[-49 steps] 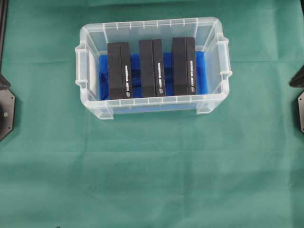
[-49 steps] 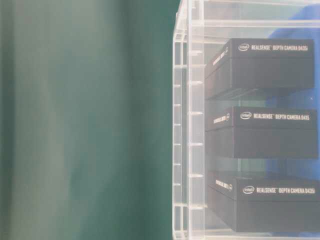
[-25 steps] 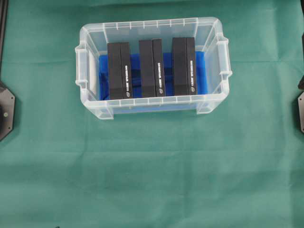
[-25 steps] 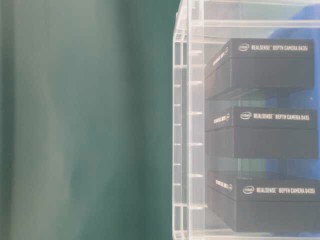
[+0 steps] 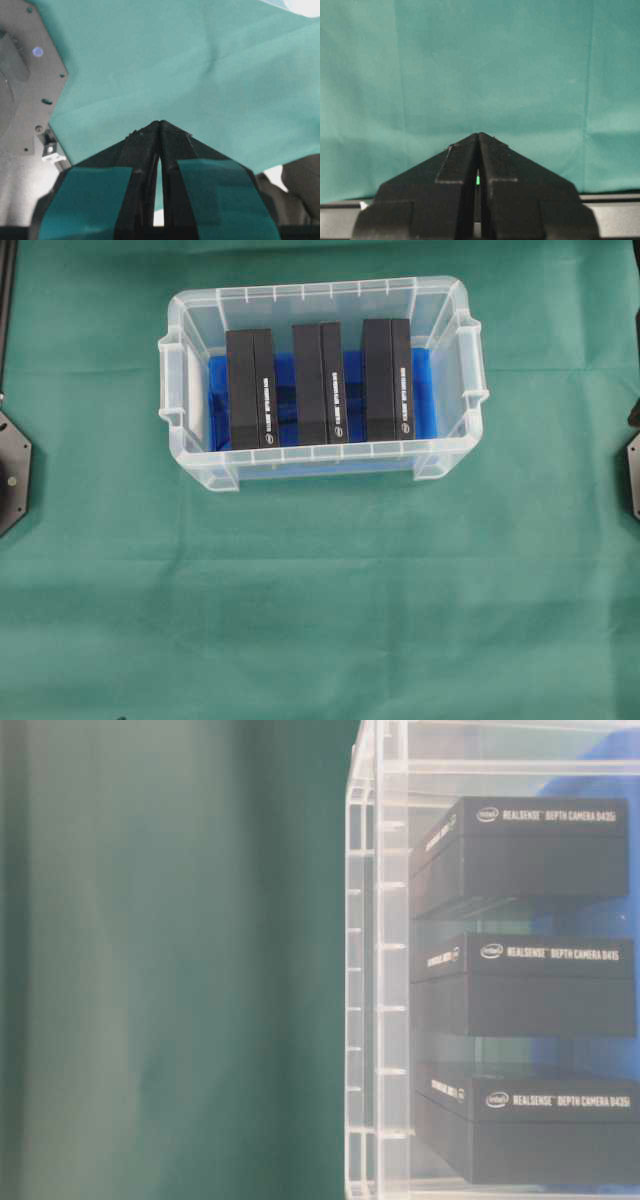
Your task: Take the box out of the case with the left arm.
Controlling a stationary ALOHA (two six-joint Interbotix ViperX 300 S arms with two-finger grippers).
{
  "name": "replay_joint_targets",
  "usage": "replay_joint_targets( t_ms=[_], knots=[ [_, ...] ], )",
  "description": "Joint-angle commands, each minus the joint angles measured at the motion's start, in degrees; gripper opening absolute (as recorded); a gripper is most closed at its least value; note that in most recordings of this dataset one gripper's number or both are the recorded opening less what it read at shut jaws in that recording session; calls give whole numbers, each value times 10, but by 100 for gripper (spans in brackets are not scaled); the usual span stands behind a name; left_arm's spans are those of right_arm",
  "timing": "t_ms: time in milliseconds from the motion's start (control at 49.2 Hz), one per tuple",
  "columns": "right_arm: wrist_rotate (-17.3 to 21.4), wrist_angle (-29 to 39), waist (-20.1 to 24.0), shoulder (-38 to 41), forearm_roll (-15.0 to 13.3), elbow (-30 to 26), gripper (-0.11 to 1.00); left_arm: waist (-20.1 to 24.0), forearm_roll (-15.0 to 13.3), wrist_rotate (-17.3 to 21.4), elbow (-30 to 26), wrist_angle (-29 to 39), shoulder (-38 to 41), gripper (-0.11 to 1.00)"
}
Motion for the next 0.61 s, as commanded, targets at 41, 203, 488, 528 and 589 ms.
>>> replay_joint_targets(
  t_ms=[41, 203, 488, 528, 589],
  knots=[
    [2, 2, 0, 3, -1, -14, 0, 0, 3, 0, -15, -7, 1, 1],
    [2, 2, -1, 3, -1, -14, 0, 11, 3, -1, -15, -28, 1, 1],
    [2, 2, 0, 3, -5, -14, 0, 121, 2, 78, -18, -29, 11, 1],
    [2, 2, -1, 3, -7, -14, 0, 146, 0, 98, -18, -28, 12, 1],
    [2, 2, 0, 4, -10, -14, 0, 171, -1, 116, -19, -28, 16, 1]
  ],
)
